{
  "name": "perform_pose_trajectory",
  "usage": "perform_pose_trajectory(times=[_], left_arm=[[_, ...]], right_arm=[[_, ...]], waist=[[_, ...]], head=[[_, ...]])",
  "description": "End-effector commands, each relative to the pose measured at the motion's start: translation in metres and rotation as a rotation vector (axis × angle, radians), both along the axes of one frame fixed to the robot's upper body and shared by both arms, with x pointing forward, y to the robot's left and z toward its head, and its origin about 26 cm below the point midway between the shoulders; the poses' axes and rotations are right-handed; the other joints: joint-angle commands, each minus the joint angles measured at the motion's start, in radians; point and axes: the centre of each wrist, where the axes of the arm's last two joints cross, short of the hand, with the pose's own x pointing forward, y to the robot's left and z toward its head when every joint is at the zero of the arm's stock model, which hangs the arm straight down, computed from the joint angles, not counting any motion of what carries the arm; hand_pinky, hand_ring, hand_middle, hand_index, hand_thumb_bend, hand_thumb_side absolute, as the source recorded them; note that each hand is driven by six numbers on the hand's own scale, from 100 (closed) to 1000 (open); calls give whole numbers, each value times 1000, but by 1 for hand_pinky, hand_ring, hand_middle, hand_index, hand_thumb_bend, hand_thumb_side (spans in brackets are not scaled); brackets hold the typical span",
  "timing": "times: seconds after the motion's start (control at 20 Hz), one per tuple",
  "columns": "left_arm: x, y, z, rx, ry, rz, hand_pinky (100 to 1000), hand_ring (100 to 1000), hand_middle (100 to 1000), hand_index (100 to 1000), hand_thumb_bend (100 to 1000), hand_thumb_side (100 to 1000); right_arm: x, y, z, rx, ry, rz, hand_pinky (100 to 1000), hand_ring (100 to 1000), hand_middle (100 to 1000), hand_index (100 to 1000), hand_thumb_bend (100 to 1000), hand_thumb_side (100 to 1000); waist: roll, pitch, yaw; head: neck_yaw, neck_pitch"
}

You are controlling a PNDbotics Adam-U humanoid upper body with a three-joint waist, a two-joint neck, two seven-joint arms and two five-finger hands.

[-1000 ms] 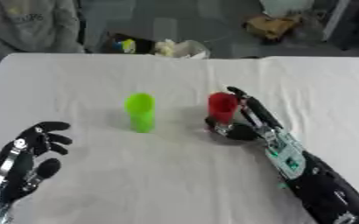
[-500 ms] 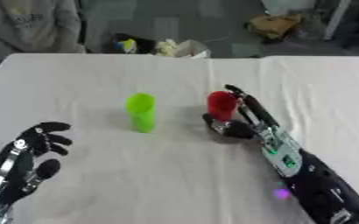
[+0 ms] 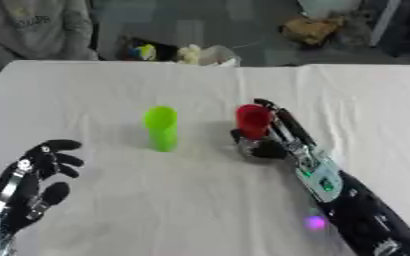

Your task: Pour the contents of one cup into another cup.

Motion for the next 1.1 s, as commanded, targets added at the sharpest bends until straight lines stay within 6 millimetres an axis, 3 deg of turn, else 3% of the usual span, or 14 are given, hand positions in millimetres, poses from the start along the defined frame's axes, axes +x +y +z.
perform_pose_trajectory(times=[0.05,0.3,0.75,1.1], left_arm=[[1,-2,9,-5,-27,-9,571,639,732,767,961,746],[1,1,7,-5,-23,4,571,638,731,767,959,745],[3,15,7,6,-19,66,569,637,730,767,947,736],[16,28,9,53,-9,116,567,630,724,768,904,716]], right_arm=[[2,-2,12,15,-23,-10,899,944,152,520,100,352],[0,-4,13,30,-15,-21,896,939,147,512,100,226],[-8,-8,23,70,-24,-10,897,938,153,512,100,234],[-16,-10,32,114,-30,3,899,939,158,513,100,236]], waist=[[2,-16,-2],[1,-19,-7],[3,-27,-43],[3,-32,-85]], head=[[2,-7],[5,-6],[18,-2],[29,-2]])
